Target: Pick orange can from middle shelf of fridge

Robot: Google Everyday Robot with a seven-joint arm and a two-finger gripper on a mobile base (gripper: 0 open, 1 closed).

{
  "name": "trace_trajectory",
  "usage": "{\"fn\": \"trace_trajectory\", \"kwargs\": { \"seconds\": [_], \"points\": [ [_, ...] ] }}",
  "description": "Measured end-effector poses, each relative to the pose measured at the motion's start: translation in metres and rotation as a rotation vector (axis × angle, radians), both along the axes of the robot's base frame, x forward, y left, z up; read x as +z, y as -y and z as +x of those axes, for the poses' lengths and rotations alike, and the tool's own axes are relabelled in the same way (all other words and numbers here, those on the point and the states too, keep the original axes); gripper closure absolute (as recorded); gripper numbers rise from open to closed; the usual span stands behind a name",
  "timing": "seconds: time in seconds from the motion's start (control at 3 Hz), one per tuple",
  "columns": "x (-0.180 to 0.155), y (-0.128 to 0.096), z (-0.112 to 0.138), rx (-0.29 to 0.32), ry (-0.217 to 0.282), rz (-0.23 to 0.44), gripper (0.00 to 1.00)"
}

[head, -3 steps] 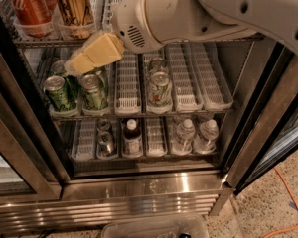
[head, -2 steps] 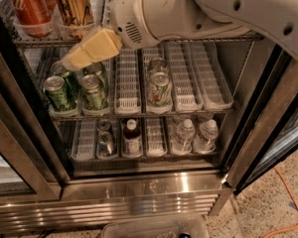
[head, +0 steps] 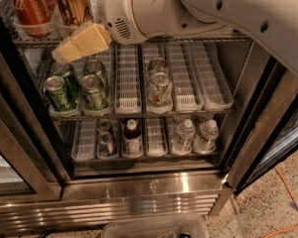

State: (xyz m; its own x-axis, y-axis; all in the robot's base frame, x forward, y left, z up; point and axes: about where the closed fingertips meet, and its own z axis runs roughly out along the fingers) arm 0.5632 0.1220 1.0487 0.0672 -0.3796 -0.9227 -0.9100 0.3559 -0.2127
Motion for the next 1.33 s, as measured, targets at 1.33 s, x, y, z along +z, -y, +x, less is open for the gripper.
{"fn": "trace_trajectory", "kwargs": {
  "seconds": [1.33],
  "points": [
    [0.006,-0.038,0.017,0.016,0.000,0.112,0.00]
  ]
}}
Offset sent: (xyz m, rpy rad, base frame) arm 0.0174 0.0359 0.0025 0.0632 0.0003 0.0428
